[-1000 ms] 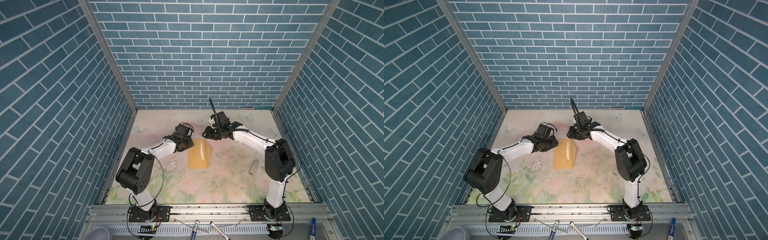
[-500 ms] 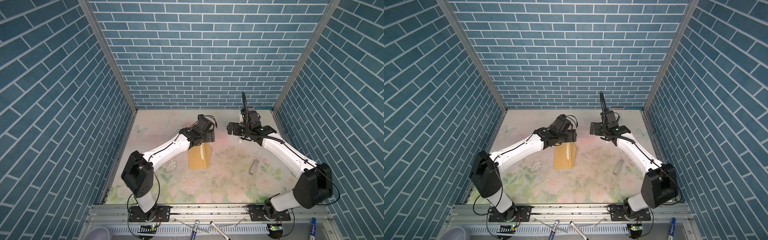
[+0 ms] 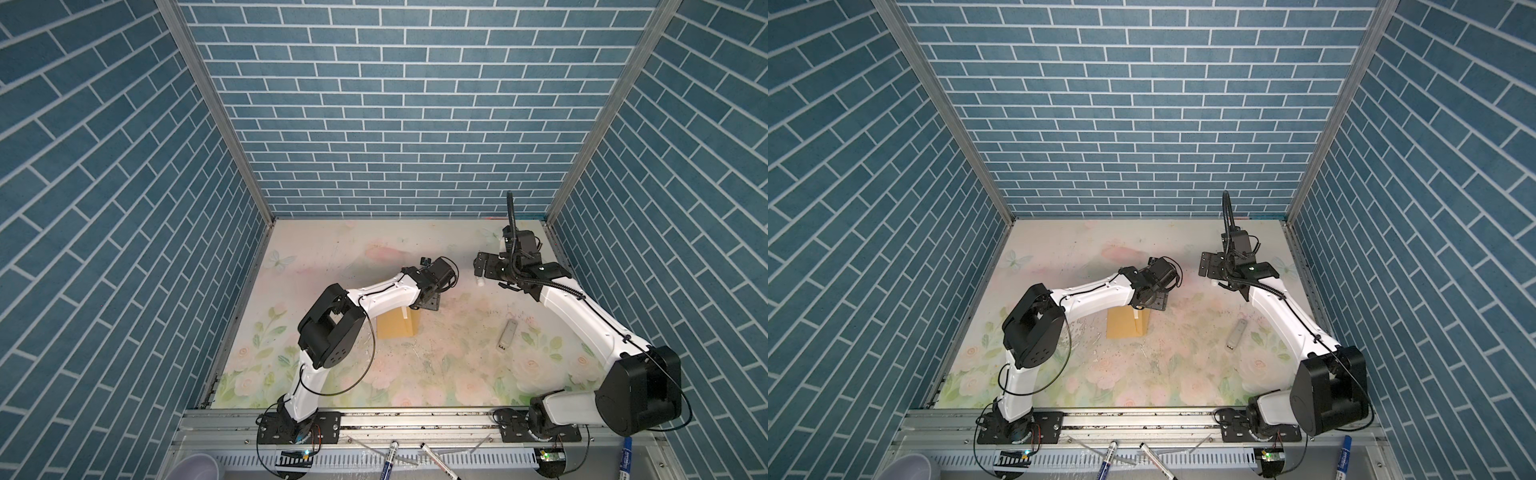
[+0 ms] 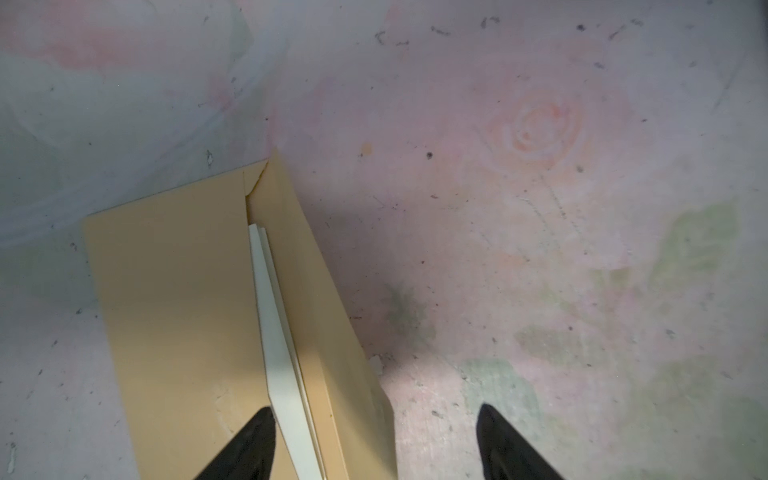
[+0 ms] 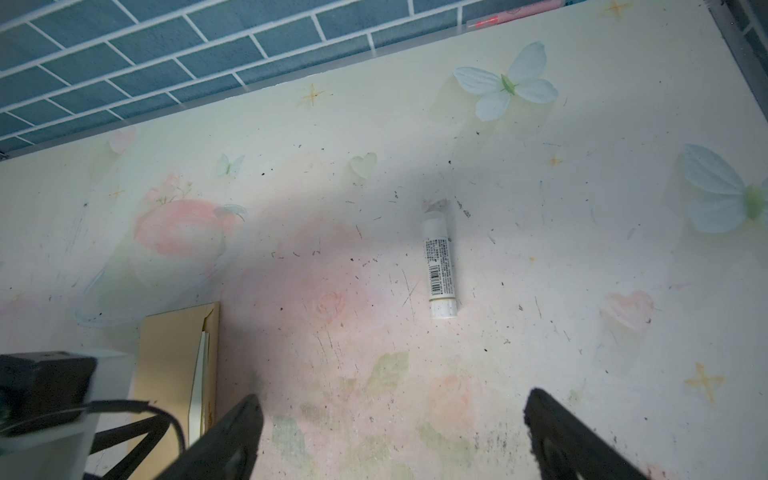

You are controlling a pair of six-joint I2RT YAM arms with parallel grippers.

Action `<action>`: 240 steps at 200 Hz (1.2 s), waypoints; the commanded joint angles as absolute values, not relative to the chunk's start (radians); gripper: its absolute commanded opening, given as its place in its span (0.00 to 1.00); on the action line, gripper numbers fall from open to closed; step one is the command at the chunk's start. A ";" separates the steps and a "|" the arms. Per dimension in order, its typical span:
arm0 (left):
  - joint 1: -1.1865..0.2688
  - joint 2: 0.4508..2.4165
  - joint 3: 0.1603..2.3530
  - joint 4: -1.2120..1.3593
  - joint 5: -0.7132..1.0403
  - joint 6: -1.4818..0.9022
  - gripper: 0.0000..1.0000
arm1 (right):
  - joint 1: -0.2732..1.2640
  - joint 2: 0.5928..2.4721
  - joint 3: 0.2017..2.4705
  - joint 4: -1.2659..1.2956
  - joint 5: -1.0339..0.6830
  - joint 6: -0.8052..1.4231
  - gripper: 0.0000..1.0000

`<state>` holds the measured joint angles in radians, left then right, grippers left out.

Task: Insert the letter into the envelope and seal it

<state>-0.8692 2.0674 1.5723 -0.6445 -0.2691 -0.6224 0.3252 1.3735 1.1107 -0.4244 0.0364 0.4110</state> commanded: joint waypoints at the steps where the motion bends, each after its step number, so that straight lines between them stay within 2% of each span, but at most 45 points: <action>1: -0.874 2.089 1.600 -0.677 -0.324 -0.607 0.68 | 0.320 1.387 1.076 -0.392 -0.001 0.396 0.98; 31: -0.874 2.115 1.607 -0.658 -0.336 -0.584 0.53 | 0.319 1.400 1.074 -0.384 -0.022 0.402 0.97; 65: -0.874 2.125 1.628 -0.669 -0.370 -0.542 0.21 | 0.319 1.397 1.072 -0.384 -0.035 0.402 0.95; 91: -0.874 2.087 1.640 -0.685 -0.430 -0.441 0.03 | 0.318 1.369 1.054 -0.381 -0.031 0.395 0.95; 119: -0.874 2.006 1.616 -0.638 -0.504 -0.208 0.00 | 0.314 1.337 1.031 -0.385 -0.020 0.378 0.94; 147: -0.876 1.888 1.522 -0.476 -0.534 0.099 0.00 | 0.306 1.316 1.031 -0.406 0.010 0.358 0.94; 203: -0.899 1.656 1.183 -0.012 -0.422 0.744 0.00 | 0.279 1.293 1.035 -0.426 0.032 0.339 0.94; 240: -0.906 1.610 1.070 0.071 -0.344 0.927 0.00 | 0.265 1.293 1.035 -0.433 0.026 0.338 0.94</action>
<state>-0.8944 1.6344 1.1221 -0.0608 -0.4110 0.7067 0.2749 1.3125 1.0531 -0.4007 0.0128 0.3653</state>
